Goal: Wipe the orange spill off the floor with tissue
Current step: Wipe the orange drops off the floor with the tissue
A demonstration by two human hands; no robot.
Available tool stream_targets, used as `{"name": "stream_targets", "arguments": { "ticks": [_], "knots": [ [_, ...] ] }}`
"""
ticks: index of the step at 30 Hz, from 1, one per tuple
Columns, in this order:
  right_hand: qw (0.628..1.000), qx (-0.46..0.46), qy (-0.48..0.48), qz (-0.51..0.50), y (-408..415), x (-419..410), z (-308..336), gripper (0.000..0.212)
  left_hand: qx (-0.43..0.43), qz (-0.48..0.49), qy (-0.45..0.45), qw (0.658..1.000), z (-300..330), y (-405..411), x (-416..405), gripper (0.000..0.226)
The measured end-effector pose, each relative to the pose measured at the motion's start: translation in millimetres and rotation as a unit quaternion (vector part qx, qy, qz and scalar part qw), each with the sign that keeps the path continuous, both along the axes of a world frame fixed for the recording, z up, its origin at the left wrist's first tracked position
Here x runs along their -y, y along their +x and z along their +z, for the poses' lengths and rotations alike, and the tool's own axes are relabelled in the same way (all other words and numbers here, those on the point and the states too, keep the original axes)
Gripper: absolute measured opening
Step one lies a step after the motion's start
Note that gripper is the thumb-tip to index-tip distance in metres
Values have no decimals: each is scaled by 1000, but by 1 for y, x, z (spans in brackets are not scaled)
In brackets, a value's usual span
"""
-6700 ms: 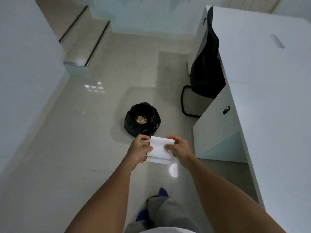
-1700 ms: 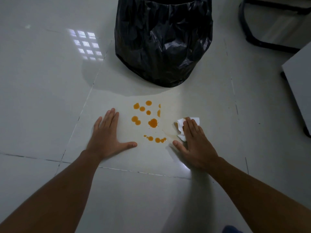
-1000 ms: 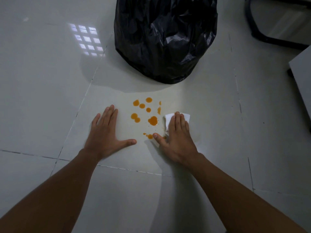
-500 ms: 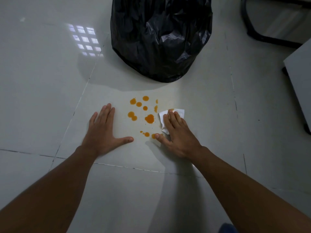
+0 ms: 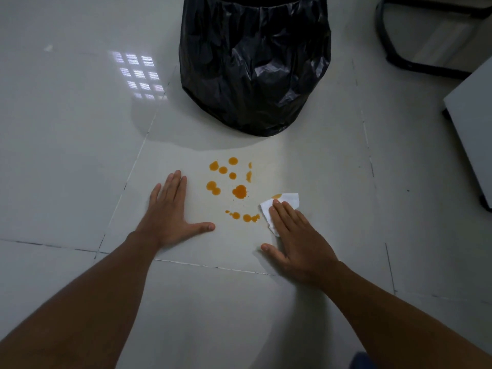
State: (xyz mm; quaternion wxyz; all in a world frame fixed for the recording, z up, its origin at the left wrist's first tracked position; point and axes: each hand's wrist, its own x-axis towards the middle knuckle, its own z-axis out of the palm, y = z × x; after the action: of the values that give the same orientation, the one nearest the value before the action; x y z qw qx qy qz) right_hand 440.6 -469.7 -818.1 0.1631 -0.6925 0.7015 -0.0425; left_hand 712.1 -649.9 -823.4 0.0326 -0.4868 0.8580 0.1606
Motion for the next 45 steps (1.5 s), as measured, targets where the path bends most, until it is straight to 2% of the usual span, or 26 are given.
{"name": "stream_targets", "arguments": {
  "ticks": [5, 8, 16, 23, 27, 31, 36, 45],
  "knots": [
    [994, -26, 17, -106, -27, -24, 1, 93, -2, -2, -1, 1000, -2, 1, -1, 144],
    [988, -9, 33, -153, -39, -11, 3, 96, -8, 1, -6, 1000, -4, 1, -1, 144],
    [981, 16, 44, -190, -31, 36, 0, 108, -14, 2, -27, 1000, -5, 1, -4, 140],
    [996, 49, 33, -67, 27, 29, 6, 101, -10, 0, -47, 999, -8, 1, -4, 140],
    [1000, -23, 14, -15, 9, 12, 5, 99, -9, -2, -47, 999, -7, 2, -4, 141],
    [997, -44, 34, -62, -23, 10, 10, 102, -15, -2, -44, 999, -6, 1, -4, 141],
    [993, -10, 57, -105, -38, 44, 10, 103, -5, -6, -58, 998, -7, 2, -4, 139],
    [995, 27, 61, -69, -43, 86, 7, 108, -3, -9, -72, 997, -5, 2, -6, 137]
  ]
}}
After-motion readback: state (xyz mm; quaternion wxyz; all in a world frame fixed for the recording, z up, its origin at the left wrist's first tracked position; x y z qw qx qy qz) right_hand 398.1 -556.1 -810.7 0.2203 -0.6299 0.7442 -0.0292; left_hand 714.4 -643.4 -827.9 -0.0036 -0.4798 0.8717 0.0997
